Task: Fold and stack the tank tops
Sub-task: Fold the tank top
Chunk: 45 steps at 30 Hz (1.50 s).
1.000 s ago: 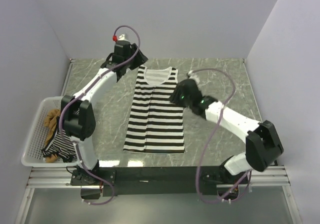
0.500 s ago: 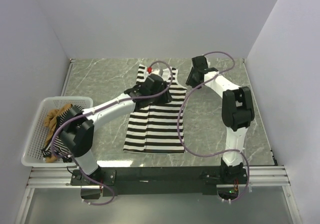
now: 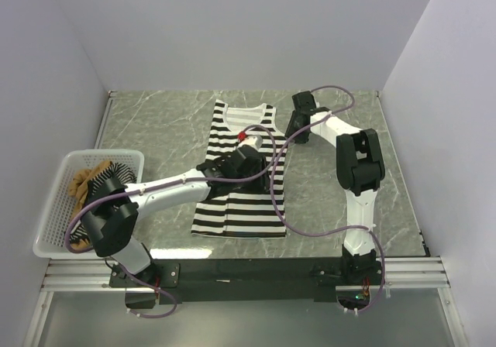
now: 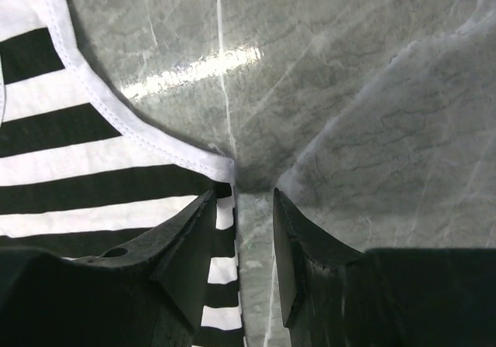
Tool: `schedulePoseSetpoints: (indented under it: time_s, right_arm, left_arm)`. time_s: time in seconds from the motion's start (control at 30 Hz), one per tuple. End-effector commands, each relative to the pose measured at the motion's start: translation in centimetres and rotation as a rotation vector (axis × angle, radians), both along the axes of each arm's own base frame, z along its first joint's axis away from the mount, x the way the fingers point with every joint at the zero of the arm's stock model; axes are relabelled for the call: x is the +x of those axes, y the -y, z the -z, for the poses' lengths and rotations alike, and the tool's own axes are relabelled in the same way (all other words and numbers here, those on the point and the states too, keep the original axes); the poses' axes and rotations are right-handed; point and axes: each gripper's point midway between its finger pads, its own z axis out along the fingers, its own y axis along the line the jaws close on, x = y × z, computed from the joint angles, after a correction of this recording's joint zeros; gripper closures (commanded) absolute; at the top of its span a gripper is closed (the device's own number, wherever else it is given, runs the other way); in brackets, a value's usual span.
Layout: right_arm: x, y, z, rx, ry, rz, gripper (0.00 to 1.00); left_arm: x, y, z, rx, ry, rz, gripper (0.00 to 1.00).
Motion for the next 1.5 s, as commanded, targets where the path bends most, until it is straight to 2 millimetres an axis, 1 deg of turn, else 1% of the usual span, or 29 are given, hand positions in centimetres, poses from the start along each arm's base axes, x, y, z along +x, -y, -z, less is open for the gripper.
schedulePoseSetpoints:
  time_s: [0.0, 0.1, 0.27, 0.33, 0.43, 0.47, 0.5, 0.57, 0.6, 0.67, 0.7, 0.77, 0.8, 0.83, 0.87, 0.9, 0.97, 1.0, 1.03, 1.07, 1.1, 1.2, 1.3, 1.43, 1.47]
  right_arm:
    - [1.0, -0.5, 0.0, -0.007, 0.025, -0.015, 0.58]
    - [1.2, -0.4, 0.1, -0.004, 0.037, -0.006, 0.58]
    - [1.5, -1.4, 0.5, -0.006, 0.028, -0.027, 0.6]
    - [1.7, -1.8, 0.4, -0.007, 0.033, -0.031, 0.66]
    - [1.7, -2.0, 1.0, -0.007, 0.021, -0.025, 0.77]
    - [1.7, -2.0, 1.0, -0.008, 0.021, -0.023, 0.81]
    - [1.5, -1.9, 1.2, -0.011, 0.018, -0.02, 0.89]
    - [1.4, -1.6, 1.3, -0.016, 0.021, -0.008, 1.0]
    - [0.8, -1.4, 1.3, -0.02, 0.019, -0.004, 1.0]
    - [0.8, -0.8, 0.9, -0.018, 0.043, 0.015, 1.0]
    - [-0.1, -0.4, 1.0, -0.02, 0.037, 0.021, 1.0]
    - [-0.5, 0.0, 0.6, 0.001, 0.058, 0.043, 1.0]
    - [-1.6, 0.6, 0.6, 0.017, 0.05, 0.053, 1.0]
    - [-1.6, 0.6, 0.2, 0.037, 0.071, 0.056, 1.0]
    - [-2.0, 0.7, 0.2, 0.051, 0.071, 0.059, 1.0]
    - [-3.0, 0.9, 0.1, 0.061, 0.068, 0.065, 1.0]
    - [-3.6, 1.1, -0.2, 0.069, 0.077, 0.073, 1.0]
    - [-4.3, 1.3, -0.3, 0.072, 0.078, 0.077, 1.0]
    - [-4.4, 1.4, -0.5, 0.079, 0.088, 0.081, 1.0]
    - [-4.6, 1.4, -1.1, 0.086, 0.102, 0.084, 1.0]
    - [-5.2, 1.6, -0.7, 0.085, 0.092, 0.086, 1.0]
    - [-6.0, 2.0, -1.2, 0.104, 0.101, 0.091, 1.0]
    - [-6.3, 2.5, -1.9, 0.106, 0.115, 0.097, 1.0]
    - [-6.3, 3.1, -2.5, 0.104, 0.126, 0.102, 1.0]
    - [-6.2, 3.3, -2.7, 0.103, 0.131, 0.104, 1.0]
  left_arm:
    - [-0.7, 1.2, -1.0, -0.056, 0.02, 0.004, 0.57]
    - [-1.7, 1.5, -0.3, -0.058, 0.005, 0.017, 0.57]
    - [-3.1, 2.0, 1.0, -0.049, -0.023, 0.039, 0.57]
    - [-3.7, 2.3, 1.5, -0.042, -0.029, 0.052, 0.56]
    - [-4.4, 2.9, 2.1, -0.032, -0.035, 0.073, 0.53]
    - [-4.6, 3.2, 2.3, -0.03, -0.037, 0.081, 0.53]
    - [-4.8, 3.3, 2.4, -0.029, -0.039, 0.086, 0.52]
    - [-5.3, 3.8, 2.7, -0.031, -0.045, 0.099, 0.52]
    - [-5.5, 3.8, 3.0, -0.028, -0.049, 0.102, 0.52]
    - [-6.2, 4.2, 3.6, -0.029, -0.062, 0.123, 0.53]
    - [-6.4, 4.2, 4.0, -0.024, -0.067, 0.126, 0.53]
    - [-7.4, 4.5, 4.7, -0.016, -0.076, 0.153, 0.54]
    - [-7.7, 4.5, 5.0, -0.01, -0.079, 0.161, 0.55]
    - [-8.3, 4.8, 5.4, -0.004, -0.085, 0.177, 0.56]
    - [-8.7, 4.8, 5.7, 0.004, -0.089, 0.191, 0.56]
    - [-9.1, 4.9, 6.0, 0.009, -0.093, 0.203, 0.57]
    - [-10.3, 5.2, 6.6, 0.022, -0.104, 0.232, 0.59]
    - [-10.8, 5.2, 6.9, 0.029, -0.113, 0.236, 0.6]
    - [-11.5, 5.3, 7.1, 0.037, -0.119, 0.249, 0.61]
    - [-11.8, 5.4, 7.3, 0.042, -0.122, 0.253, 0.62]
    - [-12.2, 5.4, 7.4, 0.047, -0.129, 0.255, 0.63]
    - [-13.2, 5.2, 8.1, 0.089, -0.138, 0.252, 0.64]
    - [-14.0, 4.4, 8.5, 0.161, -0.111, 0.236, 0.61]
    - [-15.2, 3.8, 8.8, 0.219, -0.093, 0.234, 0.59]
    - [-15.0, 3.5, 8.9, 0.24, -0.077, 0.217, 0.59]
